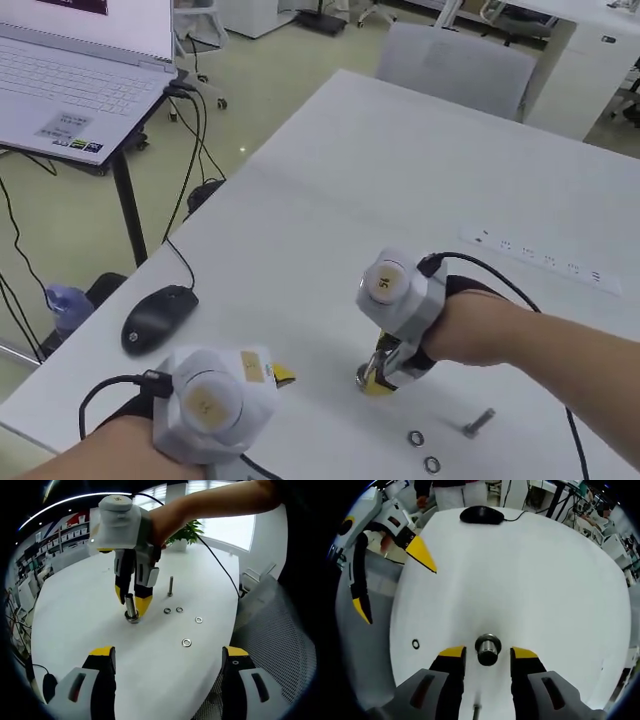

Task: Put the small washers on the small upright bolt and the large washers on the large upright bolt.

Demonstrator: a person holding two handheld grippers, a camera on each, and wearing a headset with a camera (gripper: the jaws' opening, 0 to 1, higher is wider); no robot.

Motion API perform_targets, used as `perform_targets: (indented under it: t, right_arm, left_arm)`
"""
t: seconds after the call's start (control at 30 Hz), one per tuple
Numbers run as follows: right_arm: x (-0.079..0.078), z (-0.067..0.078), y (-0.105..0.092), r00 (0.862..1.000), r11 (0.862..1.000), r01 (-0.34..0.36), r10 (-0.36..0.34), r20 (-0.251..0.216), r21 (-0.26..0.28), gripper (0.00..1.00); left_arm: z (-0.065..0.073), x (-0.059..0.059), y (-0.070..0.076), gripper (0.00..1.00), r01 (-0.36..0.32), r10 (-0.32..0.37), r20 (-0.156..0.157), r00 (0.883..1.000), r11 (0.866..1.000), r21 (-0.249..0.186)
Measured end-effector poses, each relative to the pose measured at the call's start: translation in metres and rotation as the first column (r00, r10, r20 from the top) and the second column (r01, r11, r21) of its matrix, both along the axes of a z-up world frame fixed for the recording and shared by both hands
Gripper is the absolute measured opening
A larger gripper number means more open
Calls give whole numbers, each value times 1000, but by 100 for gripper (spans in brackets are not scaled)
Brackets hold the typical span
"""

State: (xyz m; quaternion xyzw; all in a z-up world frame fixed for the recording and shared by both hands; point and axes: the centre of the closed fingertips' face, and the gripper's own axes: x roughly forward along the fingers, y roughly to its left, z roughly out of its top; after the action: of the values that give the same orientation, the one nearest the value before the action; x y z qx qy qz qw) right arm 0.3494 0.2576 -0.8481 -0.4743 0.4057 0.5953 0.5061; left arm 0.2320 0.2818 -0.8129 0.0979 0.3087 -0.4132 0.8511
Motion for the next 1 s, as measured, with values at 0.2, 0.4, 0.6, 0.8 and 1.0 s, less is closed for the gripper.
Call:
perform_targets:
  t: [0.2,0.4,0.6,0.8,1.0]
  right_arm:
    - [-2,11,-10,1000,1000,7,-7,8,13,36]
    - [-4,18,-23,999,999,31,-31,12,22,36]
    - [-9,20,-42,998,998,65,-65,12,21,36]
    - [-11,20,-60,995,995,96,-96,10,13,35]
    - [-11,20,-72,993,993,121,-121,14,11,34]
  left_arm:
    - [1,0,0,88,7,-7,2,1000,1000,3]
    - [1,0,-3,87,22,-22,1,1000,1000,8]
    - [3,0,-6,87,30,-30,6,1000,1000,6]
    - [5,0,-8,88,35,-35,8,999,999,0]
    - [5,1,-7,89,36,-36,10,999,999,-5]
